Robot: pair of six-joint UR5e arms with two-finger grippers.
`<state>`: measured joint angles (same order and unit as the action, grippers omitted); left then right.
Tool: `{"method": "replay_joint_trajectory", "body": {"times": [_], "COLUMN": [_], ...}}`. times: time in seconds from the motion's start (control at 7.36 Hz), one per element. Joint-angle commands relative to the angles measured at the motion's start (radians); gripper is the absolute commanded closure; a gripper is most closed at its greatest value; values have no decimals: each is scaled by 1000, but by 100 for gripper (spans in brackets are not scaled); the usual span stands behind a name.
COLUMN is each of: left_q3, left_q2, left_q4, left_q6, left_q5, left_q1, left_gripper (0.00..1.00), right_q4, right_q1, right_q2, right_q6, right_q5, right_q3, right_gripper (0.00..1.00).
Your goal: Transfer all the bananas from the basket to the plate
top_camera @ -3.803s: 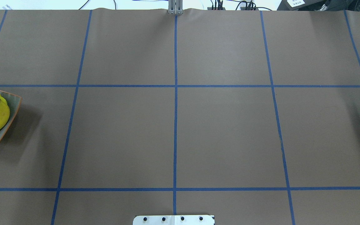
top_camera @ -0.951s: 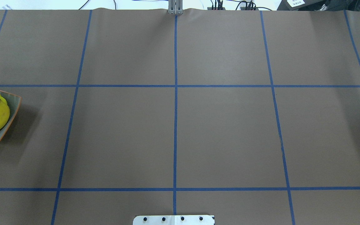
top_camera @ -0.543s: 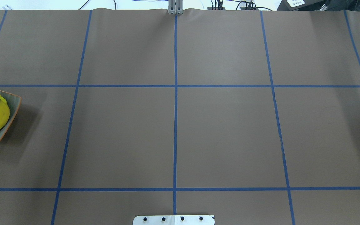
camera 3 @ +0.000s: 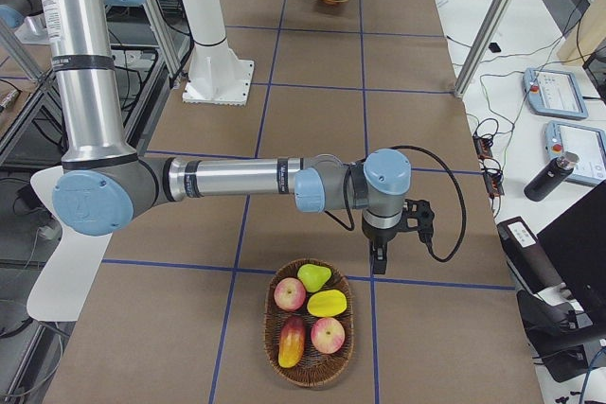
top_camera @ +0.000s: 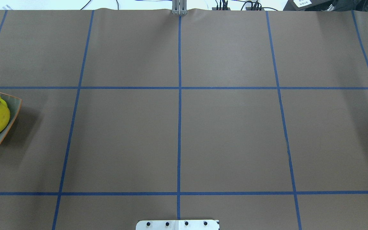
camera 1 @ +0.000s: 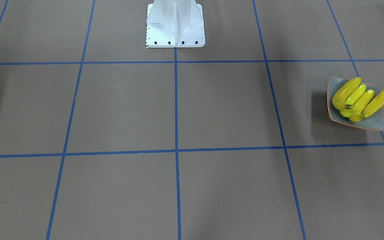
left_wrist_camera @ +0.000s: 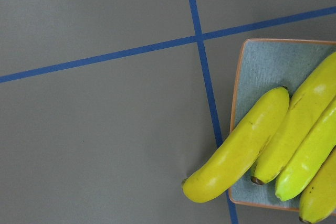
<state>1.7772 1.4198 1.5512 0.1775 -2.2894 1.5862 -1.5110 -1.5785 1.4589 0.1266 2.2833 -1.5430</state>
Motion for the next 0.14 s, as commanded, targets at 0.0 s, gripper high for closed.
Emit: {"method": "replay_joint_trajectory", "body": {"times": [0.0], "left_q3": [25], "left_q2": [-5], "left_q4": [1], "left_q6": [-1], "left_q5": [7], "left_q1": [0], "left_gripper": [0], "right_q4": [0], "right_q1": [0], "right_q2": [6], "right_q6": [-2], "right_q5": [1], "right_q3": [0], "right_gripper": [0]}}
